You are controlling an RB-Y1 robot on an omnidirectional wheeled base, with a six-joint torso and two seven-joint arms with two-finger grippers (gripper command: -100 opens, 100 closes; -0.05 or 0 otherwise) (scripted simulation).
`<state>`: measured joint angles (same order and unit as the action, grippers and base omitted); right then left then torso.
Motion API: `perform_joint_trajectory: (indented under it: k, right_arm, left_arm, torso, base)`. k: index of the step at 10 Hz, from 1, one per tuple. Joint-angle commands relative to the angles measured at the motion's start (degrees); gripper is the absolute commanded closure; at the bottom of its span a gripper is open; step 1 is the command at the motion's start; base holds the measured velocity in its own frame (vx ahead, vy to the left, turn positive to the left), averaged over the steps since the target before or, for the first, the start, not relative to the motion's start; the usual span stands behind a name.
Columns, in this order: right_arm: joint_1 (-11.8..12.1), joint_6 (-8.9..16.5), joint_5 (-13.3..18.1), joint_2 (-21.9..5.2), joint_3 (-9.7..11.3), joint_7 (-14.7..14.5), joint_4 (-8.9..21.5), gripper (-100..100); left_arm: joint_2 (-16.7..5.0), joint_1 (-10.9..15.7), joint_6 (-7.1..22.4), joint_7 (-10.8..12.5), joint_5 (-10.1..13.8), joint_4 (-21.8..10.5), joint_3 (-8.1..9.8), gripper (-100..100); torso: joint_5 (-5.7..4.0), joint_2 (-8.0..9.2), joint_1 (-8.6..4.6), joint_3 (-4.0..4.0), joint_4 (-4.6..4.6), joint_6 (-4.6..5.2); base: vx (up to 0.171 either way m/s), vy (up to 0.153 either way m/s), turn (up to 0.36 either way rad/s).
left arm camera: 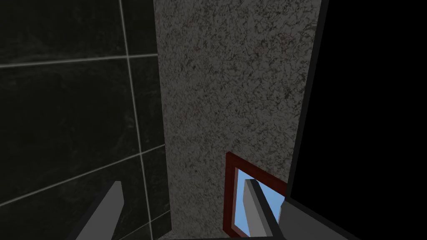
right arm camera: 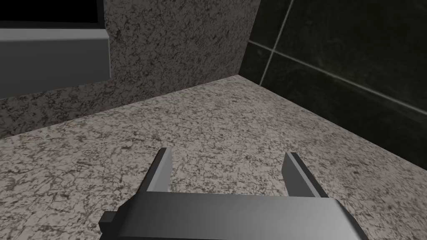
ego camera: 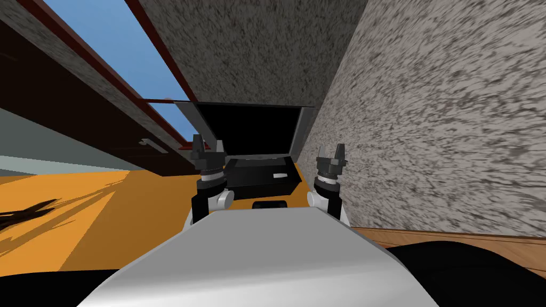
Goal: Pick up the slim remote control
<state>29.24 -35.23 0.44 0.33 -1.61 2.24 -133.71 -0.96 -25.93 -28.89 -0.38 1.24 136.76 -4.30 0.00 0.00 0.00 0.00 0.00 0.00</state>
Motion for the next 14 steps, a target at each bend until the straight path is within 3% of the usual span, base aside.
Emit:
perform_joint_trajectory:
  k: [1,4,7,8,10,13,14]
  right_arm:
    - [0.3,-0.3,0.7,-2.4,1.3,0.0,1.1,-100]
    - [1.0,-0.7,2.2,-6.6,4.3,-0.2,4.1,-100]
    - [2.3,-1.0,4.4,-11.7,8.6,-0.7,8.5,-100]
    - [2.3,-1.0,4.4,-11.7,8.6,-0.7,8.8,-100]
    - [3.4,-1.1,6.1,-15.3,12.0,-1.3,12.1,-100]
    - [4.0,-1.1,7.0,-17.2,13.8,-1.7,15.2,-100]
    - [4.6,-1.0,7.8,-19.1,15.6,-2.2,17.6,-100]
  left_arm:
    - [0.0,0.0,0.0,0.0,0.0,0.0,0.0,0]
    - [0.0,0.0,0.0,0.0,0.0,0.0,0.0,0]
    - [0.0,0.0,0.0,0.0,0.0,0.0,0.0,0]
    - [0.0,0.0,0.0,0.0,0.0,0.0,0.0,0]
    - [0.0,0.0,0.0,0.0,0.0,0.0,0.0,0]
    - [0.0,0.0,0.0,0.0,0.0,0.0,0.0,0]
    - [0.0,0.0,0.0,0.0,0.0,0.0,0.0,0]
  torso:
    - [0.0,0.0,0.0,0.0,0.0,0.0]
    - [-0.03,0.23,-0.11,0.13,0.05,-0.01]
    - [-0.02,0.26,-0.11,0.15,0.06,-0.02]
    - [-0.03,0.24,-0.13,0.14,0.06,-0.03]
    - [-0.02,0.16,-0.1,0.1,0.04,-0.01]
    - [-0.02,0.21,-0.06,0.12,0.05,-0.01]
    - [-0.02,0.17,-0.07,0.1,0.04,0.03]
  base:
    - [-0.025,-0.013,0.126]
    - [-0.068,-0.027,0.194]
    - [-0.066,-0.023,0.221]
    - [-0.044,-0.023,0.086]
    - [-0.058,-0.012,0.246]
    - [-0.053,-0.004,0.148]
    - [-0.055,-0.002,0.213]
